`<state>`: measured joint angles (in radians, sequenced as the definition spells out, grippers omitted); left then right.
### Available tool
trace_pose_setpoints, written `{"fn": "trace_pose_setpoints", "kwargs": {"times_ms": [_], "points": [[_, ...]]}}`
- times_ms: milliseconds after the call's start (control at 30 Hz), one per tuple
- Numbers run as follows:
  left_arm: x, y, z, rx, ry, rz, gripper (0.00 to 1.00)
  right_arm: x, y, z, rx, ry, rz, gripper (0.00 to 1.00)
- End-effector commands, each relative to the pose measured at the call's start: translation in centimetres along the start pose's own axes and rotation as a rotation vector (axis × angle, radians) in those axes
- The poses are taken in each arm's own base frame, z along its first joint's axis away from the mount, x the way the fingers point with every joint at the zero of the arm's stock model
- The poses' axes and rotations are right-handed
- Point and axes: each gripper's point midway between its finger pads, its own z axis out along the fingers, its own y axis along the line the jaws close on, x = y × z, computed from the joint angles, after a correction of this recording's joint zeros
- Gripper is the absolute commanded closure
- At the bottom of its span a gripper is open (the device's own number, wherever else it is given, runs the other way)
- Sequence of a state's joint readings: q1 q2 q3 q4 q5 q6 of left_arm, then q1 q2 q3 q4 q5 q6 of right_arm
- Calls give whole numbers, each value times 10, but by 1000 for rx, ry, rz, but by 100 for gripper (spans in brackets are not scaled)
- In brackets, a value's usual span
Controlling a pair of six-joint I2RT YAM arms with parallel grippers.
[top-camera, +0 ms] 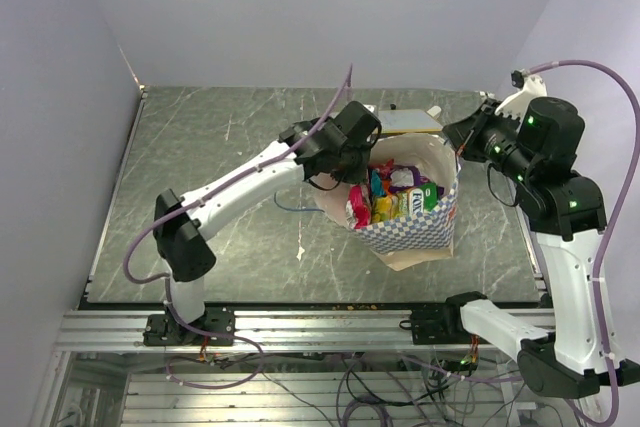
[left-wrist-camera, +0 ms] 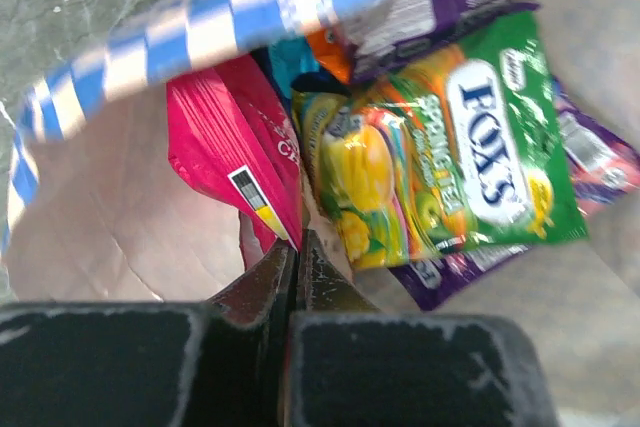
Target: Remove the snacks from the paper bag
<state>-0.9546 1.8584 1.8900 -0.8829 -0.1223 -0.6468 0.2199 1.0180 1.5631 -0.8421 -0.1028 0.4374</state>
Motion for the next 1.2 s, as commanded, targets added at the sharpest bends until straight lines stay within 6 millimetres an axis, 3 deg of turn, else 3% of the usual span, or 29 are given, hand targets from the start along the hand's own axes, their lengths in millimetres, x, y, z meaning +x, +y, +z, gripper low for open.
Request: {"fn": "trace_pose_setpoints", "kwargs": {"times_ms": [0,333,600,833,1067,1167], "points": [[-46,-43,-73,227,-137,-4,93,-21,5,-12,-11,-102,-12,100],[-86,-74,-167,490,-249,-13,93,-27,0,-22,31,-133,12,100],[-129,-63,-227,724,-321,-144,93,-21,-4,-28,52,-117,14,100],[-163,-26,-285,798,-442,-182,93,-18,-5,-39,57,-117,20,100],[-182,31,-332,758,-560,-212,93,-10,-7,-38,55,-98,4,100],[-186,60,-344,713,-591,-239,93,-11,-9,-37,60,-104,-3,100]]}}
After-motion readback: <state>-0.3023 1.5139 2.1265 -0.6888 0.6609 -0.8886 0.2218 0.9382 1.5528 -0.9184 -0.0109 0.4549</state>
